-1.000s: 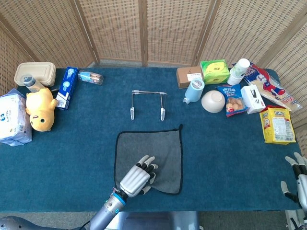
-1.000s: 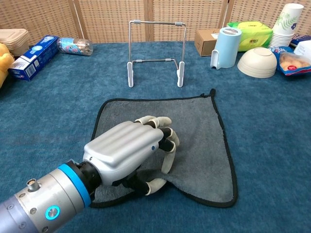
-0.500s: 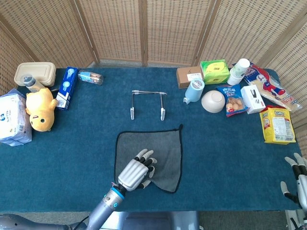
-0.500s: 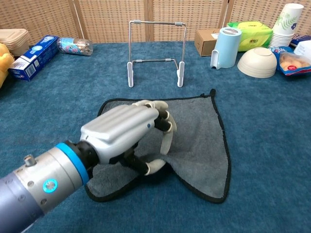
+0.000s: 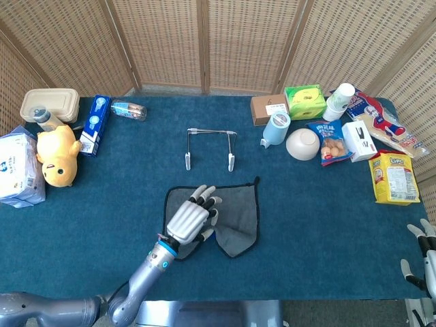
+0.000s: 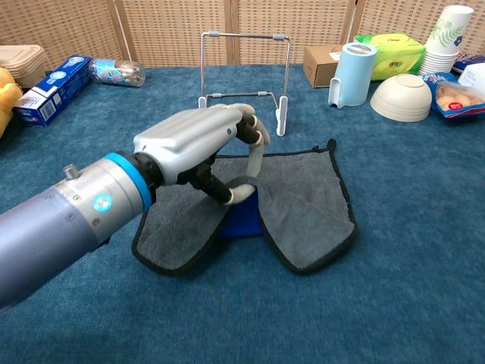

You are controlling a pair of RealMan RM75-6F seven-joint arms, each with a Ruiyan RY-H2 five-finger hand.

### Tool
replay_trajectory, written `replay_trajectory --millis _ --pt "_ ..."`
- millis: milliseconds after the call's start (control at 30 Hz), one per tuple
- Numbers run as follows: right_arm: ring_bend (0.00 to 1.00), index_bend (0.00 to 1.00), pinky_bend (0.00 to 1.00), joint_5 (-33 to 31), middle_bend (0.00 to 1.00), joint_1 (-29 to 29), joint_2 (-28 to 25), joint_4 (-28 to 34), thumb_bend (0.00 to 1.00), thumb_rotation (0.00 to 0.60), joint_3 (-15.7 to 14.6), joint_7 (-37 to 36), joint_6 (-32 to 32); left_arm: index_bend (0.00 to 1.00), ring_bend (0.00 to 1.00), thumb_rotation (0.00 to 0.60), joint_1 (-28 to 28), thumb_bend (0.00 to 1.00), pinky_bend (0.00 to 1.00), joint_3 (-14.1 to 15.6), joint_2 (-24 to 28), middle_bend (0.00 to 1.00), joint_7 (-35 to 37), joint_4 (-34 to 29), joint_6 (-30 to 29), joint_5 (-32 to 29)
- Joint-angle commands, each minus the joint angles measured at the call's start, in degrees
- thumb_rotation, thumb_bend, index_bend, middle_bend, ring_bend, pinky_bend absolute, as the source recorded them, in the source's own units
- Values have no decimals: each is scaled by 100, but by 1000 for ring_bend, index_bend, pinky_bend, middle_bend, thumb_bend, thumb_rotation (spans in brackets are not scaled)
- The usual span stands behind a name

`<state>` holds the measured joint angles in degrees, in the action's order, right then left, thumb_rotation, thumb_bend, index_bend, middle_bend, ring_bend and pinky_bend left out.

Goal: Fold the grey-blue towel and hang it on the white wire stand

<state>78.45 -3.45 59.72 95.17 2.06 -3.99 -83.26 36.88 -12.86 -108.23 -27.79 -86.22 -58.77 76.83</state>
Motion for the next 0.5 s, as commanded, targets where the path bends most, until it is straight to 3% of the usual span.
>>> replay_trajectory --millis 33,500 --pt "0 152 0 -2 28 -9 1 8 391 600 -5 8 -5 652 26 600 184 477 12 -147 -8 241 77 260 136 -71" --pt "0 153 0 -52 28 -58 -10 33 390 600 -24 43 -6 633 0 600 747 425 0 -332 -405 216 637 1522 324 -42"
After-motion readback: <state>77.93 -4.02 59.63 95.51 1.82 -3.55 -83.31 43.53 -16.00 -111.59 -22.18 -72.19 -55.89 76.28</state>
